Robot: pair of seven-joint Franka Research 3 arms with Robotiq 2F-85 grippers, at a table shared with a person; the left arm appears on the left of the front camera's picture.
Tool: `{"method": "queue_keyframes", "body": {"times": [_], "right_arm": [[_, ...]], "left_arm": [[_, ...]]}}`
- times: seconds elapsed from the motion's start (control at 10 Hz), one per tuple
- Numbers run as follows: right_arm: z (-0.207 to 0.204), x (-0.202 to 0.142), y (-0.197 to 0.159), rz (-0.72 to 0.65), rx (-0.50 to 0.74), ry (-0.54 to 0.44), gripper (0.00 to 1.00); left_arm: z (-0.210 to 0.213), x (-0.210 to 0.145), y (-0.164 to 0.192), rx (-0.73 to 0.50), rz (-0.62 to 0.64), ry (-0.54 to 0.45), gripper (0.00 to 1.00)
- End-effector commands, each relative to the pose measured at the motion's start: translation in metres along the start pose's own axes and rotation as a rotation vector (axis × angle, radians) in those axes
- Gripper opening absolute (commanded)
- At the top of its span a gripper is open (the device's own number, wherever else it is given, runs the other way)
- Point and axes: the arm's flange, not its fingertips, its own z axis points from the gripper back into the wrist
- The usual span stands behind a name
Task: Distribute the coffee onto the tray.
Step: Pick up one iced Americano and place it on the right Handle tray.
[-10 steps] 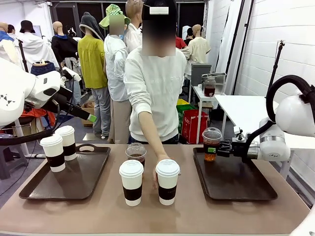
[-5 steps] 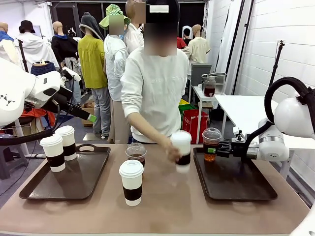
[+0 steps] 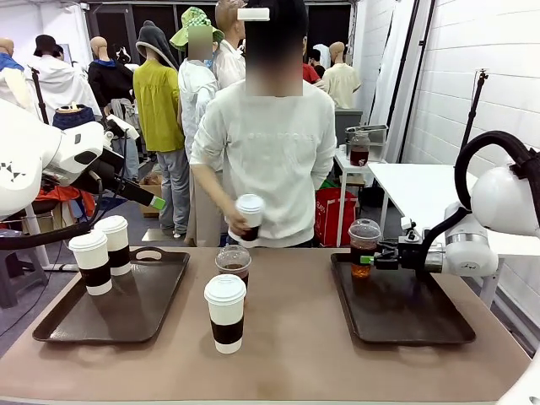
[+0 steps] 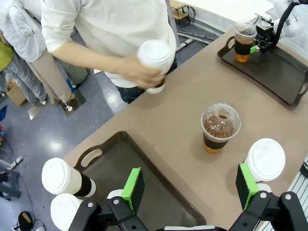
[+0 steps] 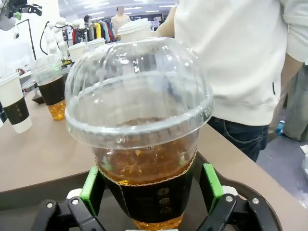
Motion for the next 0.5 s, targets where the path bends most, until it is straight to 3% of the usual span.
{"method": "queue_keyframes", "body": {"times": [0.0,0.4], "right_arm": [[0.007,0.007,0.014,-0.049,-0.026,0.020,1.00],[0.028,0.006,0.029,-0.062,-0.051,0.036,1.00]], "left_arm": [[0.000,0.000,0.001,-0.019,0.005,-0.008,1.00],[0.000,0.000,0.001,-0.019,0.005,-0.008,1.00]]}}
